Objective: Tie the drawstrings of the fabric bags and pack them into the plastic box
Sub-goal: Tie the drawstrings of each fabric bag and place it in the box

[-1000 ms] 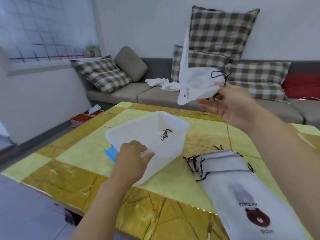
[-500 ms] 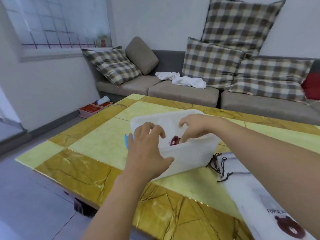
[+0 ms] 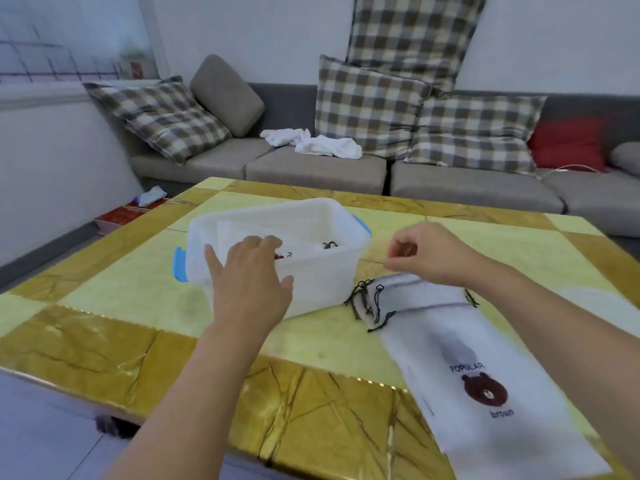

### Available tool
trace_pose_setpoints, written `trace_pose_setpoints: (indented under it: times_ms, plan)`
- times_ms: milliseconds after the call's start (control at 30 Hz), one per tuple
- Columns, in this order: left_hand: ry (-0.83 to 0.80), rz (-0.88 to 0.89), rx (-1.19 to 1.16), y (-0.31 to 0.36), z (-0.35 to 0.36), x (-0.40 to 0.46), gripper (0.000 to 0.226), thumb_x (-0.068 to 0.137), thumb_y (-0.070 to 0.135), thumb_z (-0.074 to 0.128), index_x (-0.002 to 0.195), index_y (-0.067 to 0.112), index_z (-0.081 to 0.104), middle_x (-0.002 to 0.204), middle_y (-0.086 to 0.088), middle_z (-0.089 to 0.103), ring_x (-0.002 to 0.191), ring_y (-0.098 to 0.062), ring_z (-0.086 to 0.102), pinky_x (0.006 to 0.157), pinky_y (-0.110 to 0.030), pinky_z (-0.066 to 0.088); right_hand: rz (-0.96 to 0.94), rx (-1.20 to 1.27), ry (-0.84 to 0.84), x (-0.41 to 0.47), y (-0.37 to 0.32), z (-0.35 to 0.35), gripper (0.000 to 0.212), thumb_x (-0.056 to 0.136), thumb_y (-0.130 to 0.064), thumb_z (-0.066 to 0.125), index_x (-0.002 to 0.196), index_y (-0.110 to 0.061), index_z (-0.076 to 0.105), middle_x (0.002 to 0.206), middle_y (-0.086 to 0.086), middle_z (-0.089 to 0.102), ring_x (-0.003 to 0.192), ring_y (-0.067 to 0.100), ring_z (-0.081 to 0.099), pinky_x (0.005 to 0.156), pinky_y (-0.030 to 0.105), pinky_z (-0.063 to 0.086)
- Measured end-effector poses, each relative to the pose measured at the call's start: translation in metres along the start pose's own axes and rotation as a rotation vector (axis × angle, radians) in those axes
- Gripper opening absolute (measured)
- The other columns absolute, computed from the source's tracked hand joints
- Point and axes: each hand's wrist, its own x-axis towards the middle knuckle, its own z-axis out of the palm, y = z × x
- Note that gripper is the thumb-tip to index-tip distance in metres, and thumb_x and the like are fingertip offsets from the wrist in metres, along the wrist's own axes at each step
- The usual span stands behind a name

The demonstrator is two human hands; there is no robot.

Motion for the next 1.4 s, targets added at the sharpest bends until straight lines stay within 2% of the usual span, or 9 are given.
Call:
trace_pose_setpoints:
  times_ms: [167,467,600,700,833,1200,1267,1333,1400]
  plan:
    - [-0.052,0.332,-0.222,0.066,0.026,-0.012,0.034,0.085,0.042,0.072,0.115,0.026,0.068,0.135,0.002,0.055,0.124,-0.021,0.052,0.106,-0.035,0.036,0.283,-0.143,-0.269,-0.064,0.092,0.030,0.059,0.089,-0.041,0.072,0.141,-0.024,0.050,0.135,-0.007,0.052,0.121,0.018,0.054,0.100,0.031,0.044]
    - [-0.351,0.403,-0.304,0.113,0.060,-0.021,0.066,0.085,0.062,0.063,0.140,0.027,0.049,0.140,0.012,0.045,0.130,-0.014,0.043,0.102,-0.031,0.042,0.055,-0.336,-0.022,-0.085,0.085,0.026,0.008,0.096,-0.038,0.062,0.094,-0.030,0.063,0.101,-0.013,0.061,0.102,0.013,0.052,0.088,0.037,0.039]
    - [-0.562,0.376,-0.273,0.113,0.068,-0.020,0.046,0.089,0.055,0.063,0.117,0.018,0.061,0.107,0.004,0.065,0.098,-0.019,0.061,0.084,-0.039,0.051,-0.074,0.170,0.095,-0.099,0.057,0.002,0.013,0.096,-0.025,0.065,0.084,-0.026,0.059,0.087,-0.010,0.064,0.081,0.007,0.057,0.079,0.025,0.046]
    - [-0.511,0.262,-0.526,0.113,0.062,-0.012,0.039,0.096,0.033,0.062,0.071,0.005,0.057,0.061,-0.001,0.055,0.058,-0.017,0.054,0.065,-0.043,0.049,-0.029,0.210,0.075,-0.111,0.059,-0.017,0.012,0.094,-0.026,0.067,0.084,-0.025,0.062,0.081,-0.011,0.064,0.067,0.007,0.052,0.067,0.023,0.045]
    - [-0.486,0.004,-0.862,0.107,0.050,-0.007,0.036,0.098,0.023,0.063,0.083,-0.010,0.063,0.059,-0.006,0.050,0.046,-0.015,0.043,0.047,-0.025,0.040,0.172,0.303,-0.027,-0.127,0.081,-0.040,0.026,0.099,-0.021,0.061,0.073,-0.015,0.065,0.062,-0.009,0.059,0.052,0.007,0.047,0.054,0.019,0.040]
    - [-0.689,-0.144,-0.965,0.090,0.036,-0.006,0.054,0.102,0.050,0.044,0.102,0.004,0.071,0.097,-0.015,0.076,0.089,-0.030,0.074,0.075,-0.035,0.052,0.463,0.764,-0.093,-0.137,0.073,-0.043,0.035,0.107,-0.030,0.044,0.091,-0.003,0.059,0.067,-0.002,0.022,0.062,0.017,0.016,0.052,0.026,0.020]
    - [-0.649,-0.210,-0.944,0.091,0.030,-0.008,0.049,0.101,0.050,0.048,0.084,0.012,0.073,0.077,-0.005,0.075,0.071,-0.024,0.073,0.066,-0.029,0.051,0.470,0.816,-0.086,-0.137,0.071,-0.042,0.031,0.106,-0.027,0.047,0.081,-0.008,0.049,0.067,-0.002,0.021,0.060,0.016,0.015,0.053,0.027,0.018]
    - [-0.641,-0.312,-0.979,0.091,0.025,-0.007,0.046,0.098,0.044,0.049,0.059,0.021,0.047,0.051,0.004,0.044,0.040,-0.017,0.039,0.044,-0.021,0.033,0.502,0.907,-0.059,-0.134,0.072,-0.042,0.033,0.104,-0.024,0.049,0.074,-0.012,0.041,0.069,0.000,0.018,0.060,0.017,0.014,0.054,0.029,0.015]
    - [-0.660,-0.430,-1.120,0.086,0.024,-0.002,0.036,0.093,0.037,0.041,0.062,0.023,0.029,0.061,0.003,0.020,0.051,-0.017,0.012,0.043,-0.022,0.017,0.569,1.059,-0.041,-0.131,0.076,-0.043,0.032,0.100,-0.025,0.045,0.070,-0.014,0.040,0.073,0.000,0.017,0.062,0.018,0.013,0.056,0.031,0.013]
